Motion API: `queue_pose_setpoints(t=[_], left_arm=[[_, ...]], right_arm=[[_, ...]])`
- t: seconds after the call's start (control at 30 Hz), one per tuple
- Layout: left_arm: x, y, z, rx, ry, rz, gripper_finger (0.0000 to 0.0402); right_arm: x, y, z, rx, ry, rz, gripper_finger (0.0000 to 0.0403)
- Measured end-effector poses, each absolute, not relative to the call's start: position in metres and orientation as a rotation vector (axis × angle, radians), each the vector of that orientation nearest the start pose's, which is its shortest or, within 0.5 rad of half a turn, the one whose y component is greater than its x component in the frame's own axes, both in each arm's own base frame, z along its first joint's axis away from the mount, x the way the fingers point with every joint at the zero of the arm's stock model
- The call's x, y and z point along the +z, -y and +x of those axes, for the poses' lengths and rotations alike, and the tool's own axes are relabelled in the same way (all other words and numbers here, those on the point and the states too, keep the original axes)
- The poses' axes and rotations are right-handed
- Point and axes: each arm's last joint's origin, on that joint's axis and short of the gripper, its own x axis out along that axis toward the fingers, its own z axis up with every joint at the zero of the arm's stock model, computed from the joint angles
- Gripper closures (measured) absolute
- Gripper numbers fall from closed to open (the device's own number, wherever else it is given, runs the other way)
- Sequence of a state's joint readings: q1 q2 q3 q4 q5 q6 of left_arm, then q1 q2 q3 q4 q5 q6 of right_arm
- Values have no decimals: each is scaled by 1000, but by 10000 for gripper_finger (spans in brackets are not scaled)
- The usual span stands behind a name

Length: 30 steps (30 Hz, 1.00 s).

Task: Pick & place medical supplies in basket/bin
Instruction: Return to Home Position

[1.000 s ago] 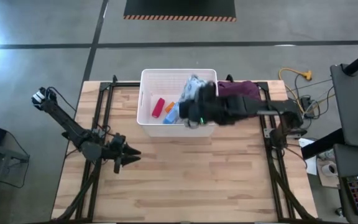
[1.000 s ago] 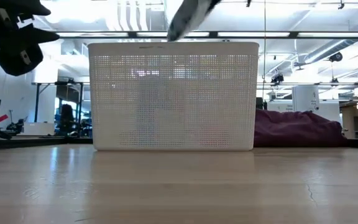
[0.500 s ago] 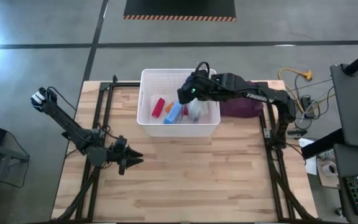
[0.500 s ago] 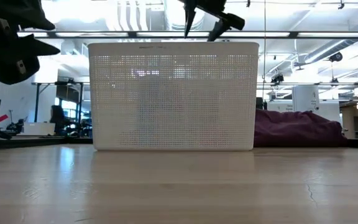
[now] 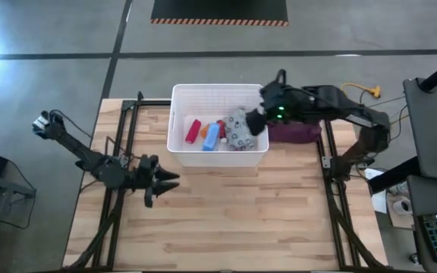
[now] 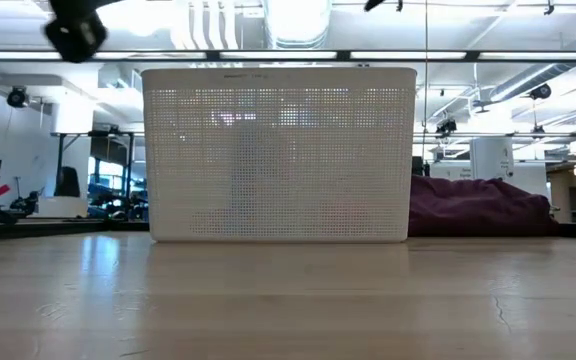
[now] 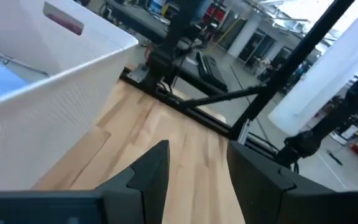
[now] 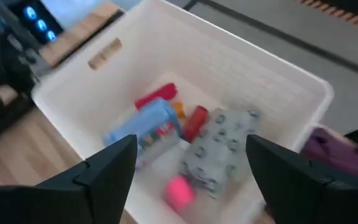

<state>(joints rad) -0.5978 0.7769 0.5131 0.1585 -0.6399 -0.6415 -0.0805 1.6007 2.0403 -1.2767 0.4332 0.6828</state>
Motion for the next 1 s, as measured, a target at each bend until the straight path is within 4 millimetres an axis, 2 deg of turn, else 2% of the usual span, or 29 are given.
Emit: queue_pose_setpoints(t=[0.1, 0.23, 0.4, 0.53, 0.63, 0.73, 0.83, 0.9, 1.0], left_arm=[[270, 63, 164, 47, -55, -586, 256], [267, 29, 176, -39, 42, -615, 256], [278, 5, 167, -1, 155, -558, 256], [293, 4, 150, -33, 255, -527, 256], [297, 9, 136, -119, 264, -480, 256], [293, 8, 120, -84, 210, -473, 256], [282, 5, 107, 8, 122, -528, 256], [281, 4, 102, -3, 137, -523, 256], [290, 6, 92, -100, 217, -423, 256]], right_arm=[[456, 25, 271, -670, -663, 421, 118], [440, 15, 257, -557, -700, 397, 128], [417, 17, 226, -541, -631, 377, 143], [413, 17, 190, -511, -482, 405, 154], [408, 16, 167, -515, -400, 362, 159], [401, 18, 143, -601, -368, 321, 160], [393, 19, 120, -689, -276, 482, 161], [388, 15, 114, -617, -242, 497, 161], [375, 10, 118, -432, -153, 464, 159]])
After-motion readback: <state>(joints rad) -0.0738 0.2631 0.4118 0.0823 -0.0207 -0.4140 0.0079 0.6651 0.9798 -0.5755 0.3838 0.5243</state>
